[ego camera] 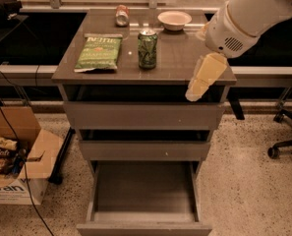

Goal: Place green can into bottom drawer

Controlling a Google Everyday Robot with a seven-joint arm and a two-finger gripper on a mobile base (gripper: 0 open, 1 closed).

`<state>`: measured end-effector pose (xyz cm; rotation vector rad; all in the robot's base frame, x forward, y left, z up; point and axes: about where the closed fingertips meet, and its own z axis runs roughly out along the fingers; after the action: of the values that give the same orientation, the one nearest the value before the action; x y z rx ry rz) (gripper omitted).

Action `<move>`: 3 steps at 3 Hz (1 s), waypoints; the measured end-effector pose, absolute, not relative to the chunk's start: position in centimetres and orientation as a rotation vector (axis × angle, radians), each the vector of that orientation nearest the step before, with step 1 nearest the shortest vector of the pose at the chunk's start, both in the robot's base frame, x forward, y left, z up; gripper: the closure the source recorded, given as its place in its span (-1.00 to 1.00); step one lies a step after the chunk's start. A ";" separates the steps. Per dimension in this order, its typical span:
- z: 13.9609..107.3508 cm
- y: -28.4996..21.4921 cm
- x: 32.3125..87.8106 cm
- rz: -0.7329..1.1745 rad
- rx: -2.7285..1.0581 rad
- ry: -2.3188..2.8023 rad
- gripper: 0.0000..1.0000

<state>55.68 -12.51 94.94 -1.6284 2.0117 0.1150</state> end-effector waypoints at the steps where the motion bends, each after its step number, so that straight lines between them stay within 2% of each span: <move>1: 94.9 -12.5 55.7 0.115 -1.628 2.011 -1.00; 3: 94.8 -13.1 57.0 0.118 -1.586 1.949 -1.00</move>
Offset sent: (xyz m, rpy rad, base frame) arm 0.0166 -0.0132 -0.0012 0.0560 -0.0677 -0.0205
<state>56.99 -13.06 94.75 -1.5860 1.9491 0.1184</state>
